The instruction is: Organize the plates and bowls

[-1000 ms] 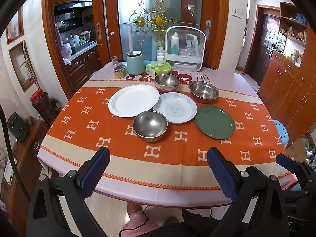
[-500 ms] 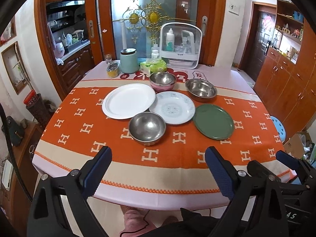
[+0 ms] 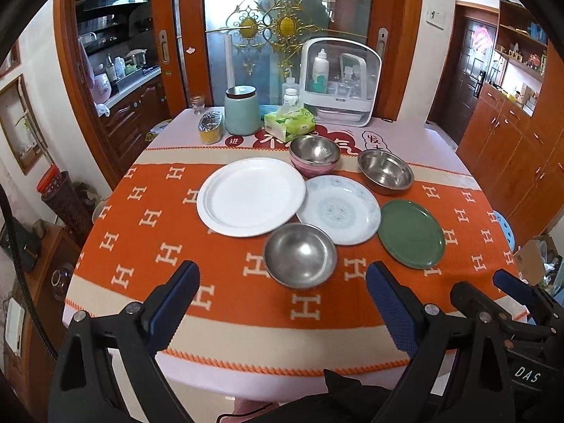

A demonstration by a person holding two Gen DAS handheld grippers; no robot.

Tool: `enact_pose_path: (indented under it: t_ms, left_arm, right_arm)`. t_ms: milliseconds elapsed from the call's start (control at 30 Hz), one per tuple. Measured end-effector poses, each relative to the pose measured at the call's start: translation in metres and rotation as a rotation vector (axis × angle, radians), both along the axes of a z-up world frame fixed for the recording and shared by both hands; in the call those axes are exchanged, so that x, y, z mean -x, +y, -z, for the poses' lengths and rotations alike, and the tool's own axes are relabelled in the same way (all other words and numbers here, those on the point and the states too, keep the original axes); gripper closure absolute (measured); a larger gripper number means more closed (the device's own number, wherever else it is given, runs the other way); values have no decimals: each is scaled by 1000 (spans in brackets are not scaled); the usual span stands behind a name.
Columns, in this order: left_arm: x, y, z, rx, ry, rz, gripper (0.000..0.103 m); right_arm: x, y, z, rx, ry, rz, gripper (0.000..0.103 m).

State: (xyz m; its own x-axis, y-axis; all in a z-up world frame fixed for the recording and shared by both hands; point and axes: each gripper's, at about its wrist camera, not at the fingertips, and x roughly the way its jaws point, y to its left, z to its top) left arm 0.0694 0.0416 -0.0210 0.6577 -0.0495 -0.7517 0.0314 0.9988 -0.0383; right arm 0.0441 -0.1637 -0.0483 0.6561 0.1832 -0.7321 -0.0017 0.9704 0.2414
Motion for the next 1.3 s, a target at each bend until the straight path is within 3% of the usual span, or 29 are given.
enact_pose_path:
  t_ms: [333, 833, 1100, 1300]
  left_arm:
    - [-61, 53, 15, 28, 73, 58, 8]
    - [-162, 137, 48, 73, 228, 111, 8]
    - [-215, 175, 67, 74, 259, 117, 8]
    - [-251, 195, 89, 133, 268, 157, 8]
  right_arm:
    - [-50, 40, 5, -47, 20, 29, 5]
    - [-132, 70, 31, -142, 155, 161, 5]
    - [-170, 76, 50, -174, 181, 231, 5]
    - [-194, 82, 66, -192, 203, 260, 5]
